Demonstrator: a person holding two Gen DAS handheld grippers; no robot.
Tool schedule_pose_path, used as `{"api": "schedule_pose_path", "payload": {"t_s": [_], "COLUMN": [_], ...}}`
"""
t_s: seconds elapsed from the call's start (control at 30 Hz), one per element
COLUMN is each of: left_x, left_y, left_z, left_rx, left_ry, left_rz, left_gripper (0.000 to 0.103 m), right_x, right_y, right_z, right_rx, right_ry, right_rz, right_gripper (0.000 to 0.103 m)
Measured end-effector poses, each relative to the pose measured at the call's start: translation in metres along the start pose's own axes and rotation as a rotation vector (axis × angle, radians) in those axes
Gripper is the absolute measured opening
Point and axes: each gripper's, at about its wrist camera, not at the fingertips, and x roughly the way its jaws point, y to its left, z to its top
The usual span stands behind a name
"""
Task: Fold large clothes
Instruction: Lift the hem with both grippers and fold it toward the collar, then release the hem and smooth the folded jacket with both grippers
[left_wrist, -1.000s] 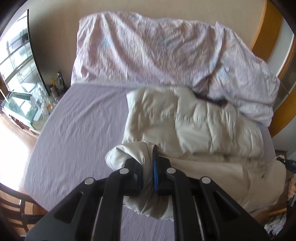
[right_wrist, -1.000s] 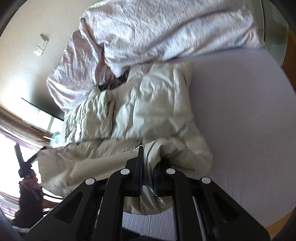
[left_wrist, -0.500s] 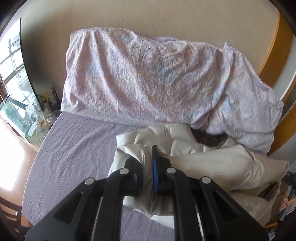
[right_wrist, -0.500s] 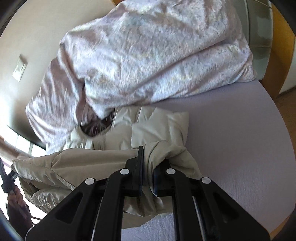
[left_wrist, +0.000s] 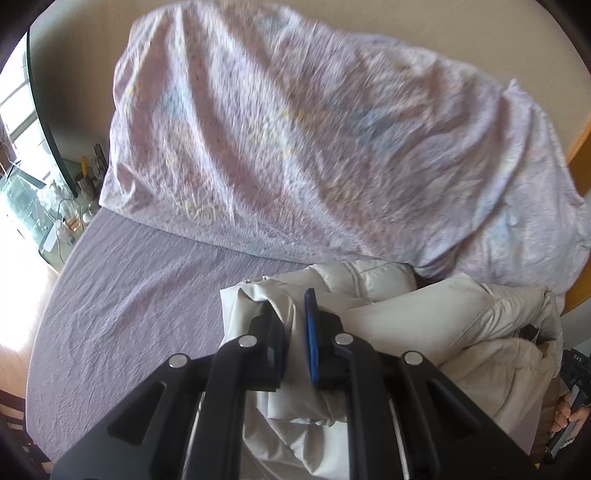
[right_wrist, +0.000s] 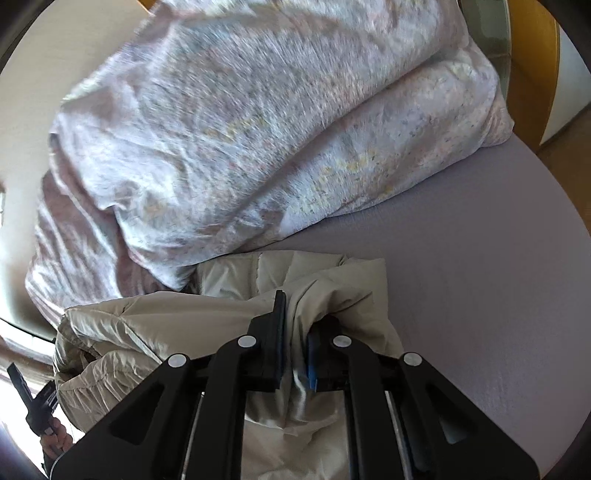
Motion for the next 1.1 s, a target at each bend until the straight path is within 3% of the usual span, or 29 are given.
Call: {"api": "schedule_pose_path", "payload": {"t_s": [0.37,0.57,0.63,0.67,0.73,0.77,0.87,1.1], "left_x": [0.073,0.085,0.082,0.078,0.066,0.058,0.041,0.023], "left_y": [0.005,0.003,0.003,0.002,0.001,0.000,-0.003,-0.033], "left_z": [0.010,0.017,0.019,0.021,0.025,0.028,0.032,0.017], "left_rx": [-0.046,-0.070,-0.078,-0.081,-0.071,-0.058,-0.038,0.043], "left_ry": [0.121,0.146,0.143,0.134,0.089,0.055,0.027,0.029], "left_rz": [0.052,0.045,0.034,0.029,0.051,0.072,0.054,0.027], "left_gripper": [0.020,0.035,0.045,0.048,0.078,0.081,0.082,0.082], "right_x": [0.071,0.080,0.071,0.065,0.045,0.037,0.010,0.002], "right_y": [-0.020,-0.044,-0.052,-0.054,-0.053,-0.050,-0.038,0.016], "right_z": [0.018,0.029,0.033,0.035,0.038,0.041,0.038,0.010], "right_rx": [0.128,0.256,0.294,0.295,0.270,0.254,0.181,0.045], "right_ry": [0.114,0.169,0.168,0.161,0.120,0.100,0.046,0.101], "right_rz": [0.010,0.134,0.173,0.179,0.191,0.189,0.192,0.200], "right_gripper": [0.021,0.037,0.042,0.047,0.056,0.061,0.064,0.064]}}
